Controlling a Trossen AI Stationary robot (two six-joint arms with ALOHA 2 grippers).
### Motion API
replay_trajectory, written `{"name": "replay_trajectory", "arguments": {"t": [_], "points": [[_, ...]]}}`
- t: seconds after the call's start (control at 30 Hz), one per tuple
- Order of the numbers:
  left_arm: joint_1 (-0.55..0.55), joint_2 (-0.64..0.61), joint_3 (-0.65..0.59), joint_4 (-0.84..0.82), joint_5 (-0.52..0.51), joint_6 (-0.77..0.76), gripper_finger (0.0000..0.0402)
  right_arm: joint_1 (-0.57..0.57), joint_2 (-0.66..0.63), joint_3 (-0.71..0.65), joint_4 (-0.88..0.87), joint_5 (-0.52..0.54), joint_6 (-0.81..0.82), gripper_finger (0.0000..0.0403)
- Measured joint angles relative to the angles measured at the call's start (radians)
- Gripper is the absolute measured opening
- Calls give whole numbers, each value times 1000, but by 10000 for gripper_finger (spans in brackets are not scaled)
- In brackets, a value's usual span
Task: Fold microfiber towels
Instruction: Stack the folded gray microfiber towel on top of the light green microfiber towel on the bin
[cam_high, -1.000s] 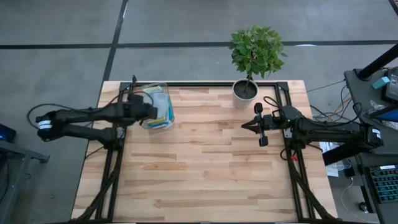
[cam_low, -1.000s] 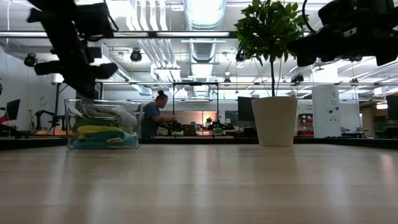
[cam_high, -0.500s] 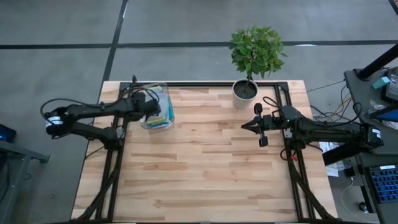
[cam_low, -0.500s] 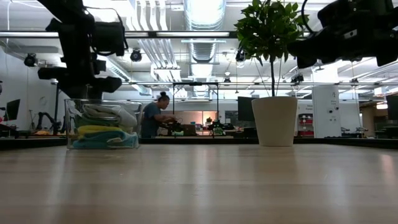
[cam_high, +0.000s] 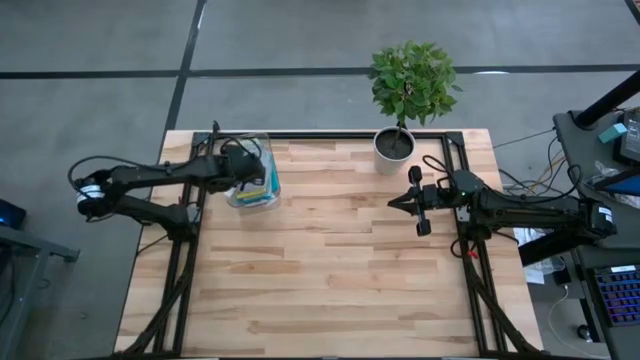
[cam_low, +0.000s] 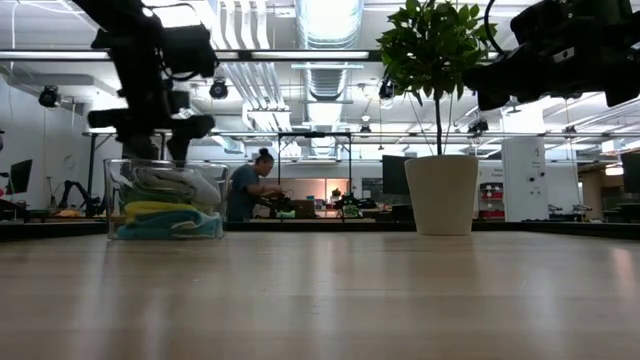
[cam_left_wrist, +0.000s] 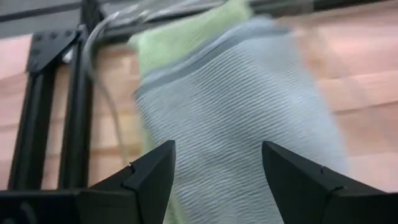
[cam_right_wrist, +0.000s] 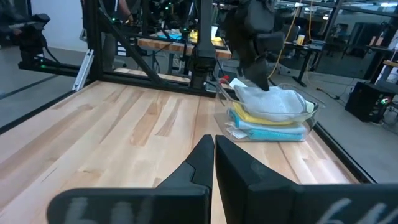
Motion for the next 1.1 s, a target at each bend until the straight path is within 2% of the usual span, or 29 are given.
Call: {"name": "replay_trajectory", "arguments": {"t": [0.1, 0.23, 0.33, 0.67, 0.83, 1.1], "points": [[0, -2, 39, 64, -1, 79, 224, 0, 0, 0, 0, 0, 0, 9], [0, 21, 52, 270, 1, 209, 224, 0, 0, 0, 0, 0, 0, 9], [3, 70, 52, 334, -3, 231, 224, 0, 0, 0, 0, 0, 2, 9], [5, 247, 72, 284, -37, 179, 201, 0, 0, 0, 0, 0, 7, 9], [5, 270, 103, 176, -41, 177, 181, 0, 1, 0, 0, 0, 8, 9], [5, 254, 139, 52, -33, 152, 115, 0, 1, -1, 0, 0, 8, 9]]}}
